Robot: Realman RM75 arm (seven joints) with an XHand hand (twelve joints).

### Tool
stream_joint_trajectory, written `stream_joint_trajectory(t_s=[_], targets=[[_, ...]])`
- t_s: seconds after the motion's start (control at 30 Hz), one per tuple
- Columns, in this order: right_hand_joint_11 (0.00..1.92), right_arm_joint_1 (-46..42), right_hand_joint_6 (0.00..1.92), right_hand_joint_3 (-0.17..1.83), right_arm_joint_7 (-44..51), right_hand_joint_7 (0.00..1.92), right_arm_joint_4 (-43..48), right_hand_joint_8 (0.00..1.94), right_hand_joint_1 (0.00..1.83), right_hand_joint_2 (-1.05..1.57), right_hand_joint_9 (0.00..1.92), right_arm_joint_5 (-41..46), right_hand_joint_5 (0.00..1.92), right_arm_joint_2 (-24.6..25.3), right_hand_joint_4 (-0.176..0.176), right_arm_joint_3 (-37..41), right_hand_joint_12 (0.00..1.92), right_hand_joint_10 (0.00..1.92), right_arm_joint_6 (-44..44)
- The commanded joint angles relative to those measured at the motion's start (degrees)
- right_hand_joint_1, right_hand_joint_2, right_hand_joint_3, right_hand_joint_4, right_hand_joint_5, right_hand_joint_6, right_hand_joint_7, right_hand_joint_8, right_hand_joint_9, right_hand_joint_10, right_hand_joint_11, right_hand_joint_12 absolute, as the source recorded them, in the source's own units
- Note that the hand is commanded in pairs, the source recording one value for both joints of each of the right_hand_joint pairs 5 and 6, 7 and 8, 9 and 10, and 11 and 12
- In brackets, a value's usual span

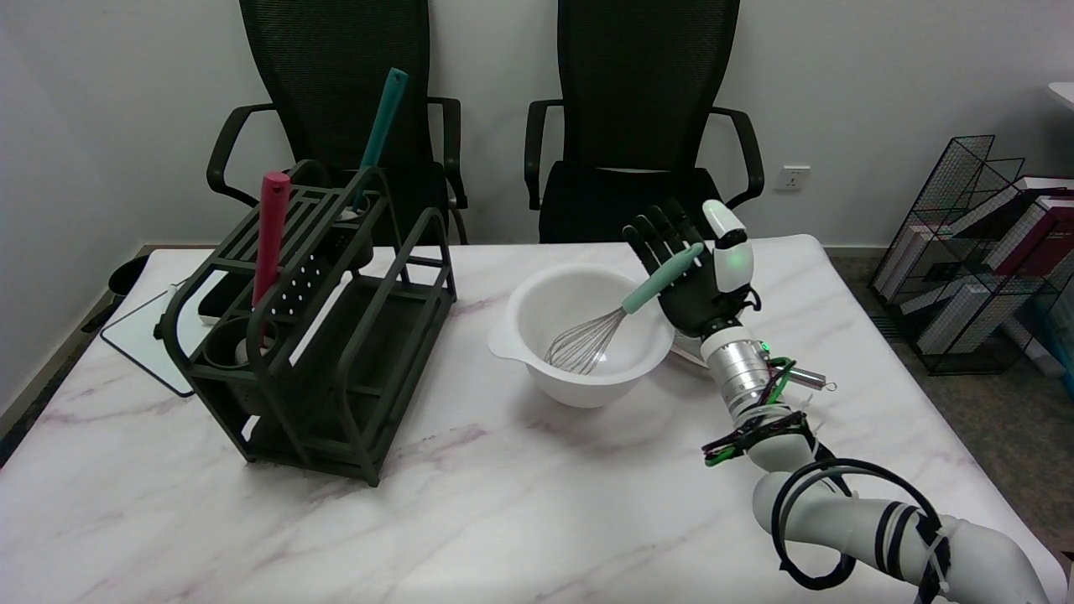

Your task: Pick up the whisk.

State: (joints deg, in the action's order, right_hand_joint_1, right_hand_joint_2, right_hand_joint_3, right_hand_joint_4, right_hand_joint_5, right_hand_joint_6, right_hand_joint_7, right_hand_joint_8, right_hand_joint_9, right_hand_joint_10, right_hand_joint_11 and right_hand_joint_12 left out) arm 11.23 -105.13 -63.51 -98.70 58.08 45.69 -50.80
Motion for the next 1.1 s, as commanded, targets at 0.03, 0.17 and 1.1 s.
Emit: stream_joint_trajectory(t_s=[0.03,0.17,1.1], targets=[[0.68,-0.21,0.34,0.73,0.74,0.44,2.23,0.44,0.68,0.73,0.5,-1.75,0.34,-0.09,0.0,-0.05,0.68,0.5,0.41],[0.72,-0.21,0.36,0.71,2.7,0.44,2.23,0.44,0.68,0.76,0.51,-1.65,0.36,-0.09,0.0,-0.05,0.72,0.51,0.33],[1.65,0.19,0.65,0.7,6.66,0.61,1.83,0.61,0.68,0.84,1.16,-1.3,0.65,0.1,0.0,-0.05,1.65,1.16,-1.49]])
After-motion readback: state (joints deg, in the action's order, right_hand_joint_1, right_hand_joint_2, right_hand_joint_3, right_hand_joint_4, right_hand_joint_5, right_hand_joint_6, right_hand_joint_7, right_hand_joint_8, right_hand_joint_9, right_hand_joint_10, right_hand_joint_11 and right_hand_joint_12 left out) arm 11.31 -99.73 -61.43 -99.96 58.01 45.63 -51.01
